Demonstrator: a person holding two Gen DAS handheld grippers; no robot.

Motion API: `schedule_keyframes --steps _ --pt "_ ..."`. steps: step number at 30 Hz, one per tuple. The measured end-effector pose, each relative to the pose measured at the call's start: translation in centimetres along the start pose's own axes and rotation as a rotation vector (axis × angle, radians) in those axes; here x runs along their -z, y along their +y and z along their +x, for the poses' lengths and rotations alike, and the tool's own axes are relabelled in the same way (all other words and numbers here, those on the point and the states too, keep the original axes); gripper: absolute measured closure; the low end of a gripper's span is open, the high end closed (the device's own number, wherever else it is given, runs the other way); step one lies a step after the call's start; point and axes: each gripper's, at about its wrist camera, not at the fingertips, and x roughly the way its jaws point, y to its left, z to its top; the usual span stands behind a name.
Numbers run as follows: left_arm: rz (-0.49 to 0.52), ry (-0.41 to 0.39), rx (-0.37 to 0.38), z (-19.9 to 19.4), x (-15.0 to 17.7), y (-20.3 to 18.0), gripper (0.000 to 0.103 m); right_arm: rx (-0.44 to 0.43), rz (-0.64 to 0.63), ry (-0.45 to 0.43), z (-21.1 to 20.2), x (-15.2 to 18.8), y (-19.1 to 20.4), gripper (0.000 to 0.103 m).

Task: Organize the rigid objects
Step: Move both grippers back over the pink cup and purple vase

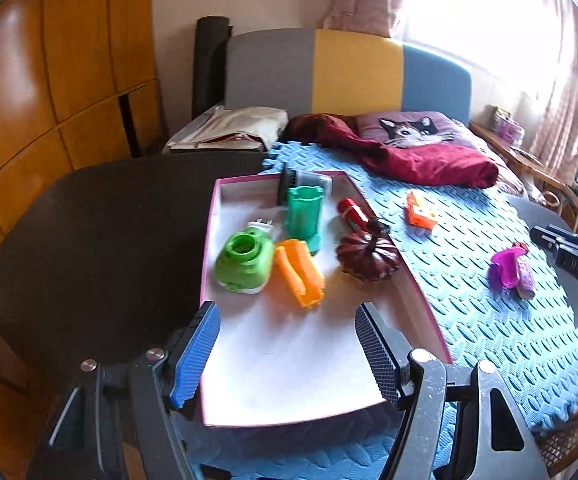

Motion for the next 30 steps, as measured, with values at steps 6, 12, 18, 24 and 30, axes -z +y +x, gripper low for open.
schedule_keyframes --steps 6,12,18,24,30 --pt "0.06 0.007 0.033 0.3 -0.5 -2.7 0.032 0.186 0.07 0.055 1.9 1.5 -5.4 0.064" --pt "0.127 0.009 0.076 0.8 -1.3 -5.9 0.032 0.124 0.204 0.091 2.7 1.6 -7.5 0.064" --pt "0.158 0.033 0.11 1.9 -1.8 -8.0 0.032 0.122 0.259 0.099 2.7 1.7 -8.2 0.064" --pt "0.189 0.05 0.146 2.9 -2.7 -10.5 0.032 0.115 0.339 0.115 2.8 2.0 -9.7 0.064" --pt "0.207 0.081 0.164 4.5 -3.4 -12.5 0.032 0.085 0.456 0.137 3.0 2.6 -11.7 0.064"
